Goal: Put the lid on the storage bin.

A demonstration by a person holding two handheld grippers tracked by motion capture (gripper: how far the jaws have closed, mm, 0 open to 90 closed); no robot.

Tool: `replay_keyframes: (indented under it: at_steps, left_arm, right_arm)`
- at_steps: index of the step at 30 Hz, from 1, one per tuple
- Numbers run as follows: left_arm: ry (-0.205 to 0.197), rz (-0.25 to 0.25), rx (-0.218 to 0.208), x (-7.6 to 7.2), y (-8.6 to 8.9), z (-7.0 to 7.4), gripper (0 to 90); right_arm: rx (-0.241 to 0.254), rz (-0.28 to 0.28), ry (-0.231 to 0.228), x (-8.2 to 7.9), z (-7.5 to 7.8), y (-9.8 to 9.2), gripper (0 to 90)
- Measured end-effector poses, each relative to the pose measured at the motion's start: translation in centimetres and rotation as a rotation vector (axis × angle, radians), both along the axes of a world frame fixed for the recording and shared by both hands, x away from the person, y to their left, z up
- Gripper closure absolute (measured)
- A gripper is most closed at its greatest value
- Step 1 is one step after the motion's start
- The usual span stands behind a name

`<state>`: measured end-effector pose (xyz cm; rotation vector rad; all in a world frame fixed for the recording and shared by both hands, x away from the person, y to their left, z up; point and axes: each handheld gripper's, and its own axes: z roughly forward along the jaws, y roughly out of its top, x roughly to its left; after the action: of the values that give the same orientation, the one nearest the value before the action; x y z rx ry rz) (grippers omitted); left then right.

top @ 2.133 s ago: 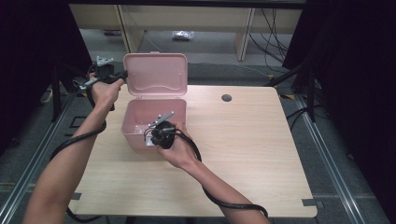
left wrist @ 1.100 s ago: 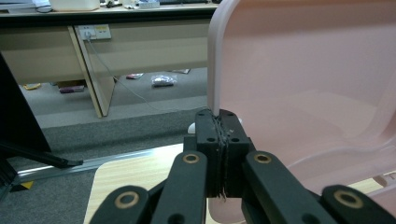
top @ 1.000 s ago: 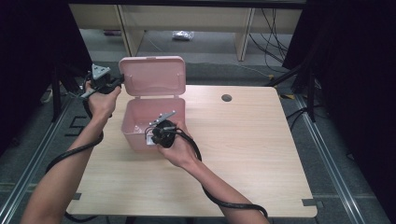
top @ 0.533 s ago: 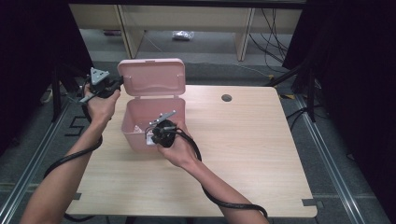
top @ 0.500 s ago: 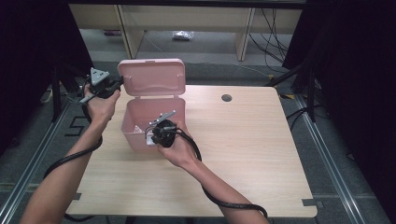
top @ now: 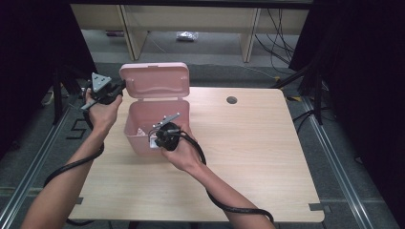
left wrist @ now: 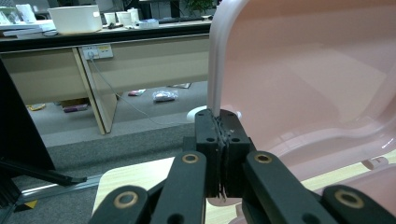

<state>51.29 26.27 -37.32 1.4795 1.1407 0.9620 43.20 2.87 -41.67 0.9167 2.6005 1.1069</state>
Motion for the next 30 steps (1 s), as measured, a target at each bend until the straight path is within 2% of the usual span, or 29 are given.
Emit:
replay_keyframes:
  at_steps: [6,10,20,22,30]
  left_arm:
    - [-0.011,0.002,0.012,-0.6,0.0,-0.2,88.1]
    - [-0.014,0.002,0.022,-0.9,-0.1,-0.3,88.1]
    - [-0.021,0.005,0.041,-1.6,-0.2,-0.5,88.1]
    - [-0.025,0.008,0.046,-1.8,-0.3,-0.7,88.0]
    - [-0.027,0.007,0.054,-2.6,-0.2,-1.0,88.0]
  right_arm:
    - [0.006,0.001,-0.001,0.0,0.0,0.0,90.0]
    - [0.0,0.02,-0.024,0.1,-0.1,-0.1,90.0]
    - [0.004,0.005,-0.009,0.0,-0.1,-0.1,90.0]
    - [0.01,-0.004,0.005,-0.1,0.0,0.0,90.0]
    - [0.013,0.003,-0.009,0.1,-0.1,-0.1,90.0]
